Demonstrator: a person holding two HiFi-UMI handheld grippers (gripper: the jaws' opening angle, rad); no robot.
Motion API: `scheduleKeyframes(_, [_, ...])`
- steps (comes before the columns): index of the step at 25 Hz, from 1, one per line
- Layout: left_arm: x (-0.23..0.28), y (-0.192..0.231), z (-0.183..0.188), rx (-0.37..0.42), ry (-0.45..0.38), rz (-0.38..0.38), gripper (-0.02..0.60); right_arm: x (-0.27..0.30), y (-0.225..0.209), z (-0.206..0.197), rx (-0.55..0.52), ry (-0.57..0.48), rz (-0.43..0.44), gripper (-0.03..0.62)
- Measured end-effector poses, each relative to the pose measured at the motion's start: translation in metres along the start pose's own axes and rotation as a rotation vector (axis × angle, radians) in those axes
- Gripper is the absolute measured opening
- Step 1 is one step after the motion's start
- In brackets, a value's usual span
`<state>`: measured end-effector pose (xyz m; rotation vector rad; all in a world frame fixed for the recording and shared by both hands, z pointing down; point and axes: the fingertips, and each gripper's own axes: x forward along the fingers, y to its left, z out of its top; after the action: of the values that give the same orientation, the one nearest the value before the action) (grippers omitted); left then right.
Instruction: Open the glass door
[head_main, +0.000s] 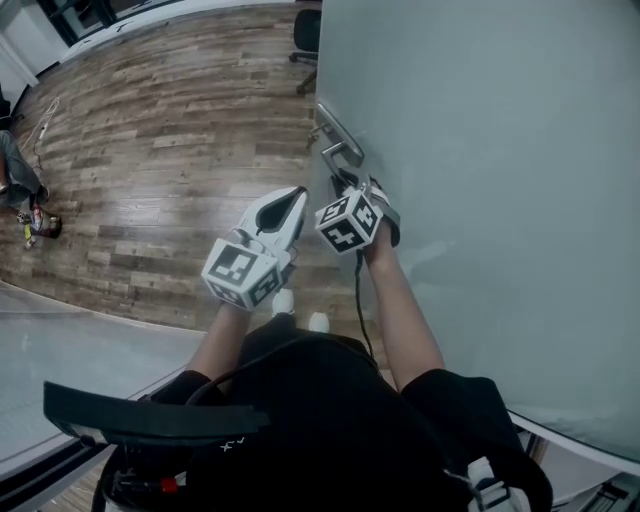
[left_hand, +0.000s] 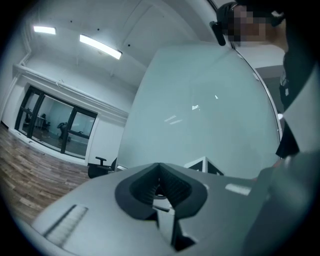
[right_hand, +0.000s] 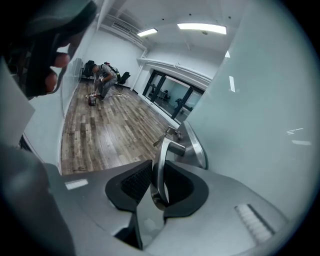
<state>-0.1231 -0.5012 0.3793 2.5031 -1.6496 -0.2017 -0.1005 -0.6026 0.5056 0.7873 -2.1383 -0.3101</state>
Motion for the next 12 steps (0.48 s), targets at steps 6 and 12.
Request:
scheduleKeyframes(6, [0.065, 0.009, -0.005, 0.03, 0.029, -0.101, 0.0, 0.006, -0.011, -0.011, 0.009, -0.012, -0.027, 0.08])
scheduleKeyframes(12, [0.102, 0.022, -0.016, 0.001, 0.067, -0.15, 0.0, 0.0, -0.019, -0.014, 0.026, -0.015, -0.026, 0.08])
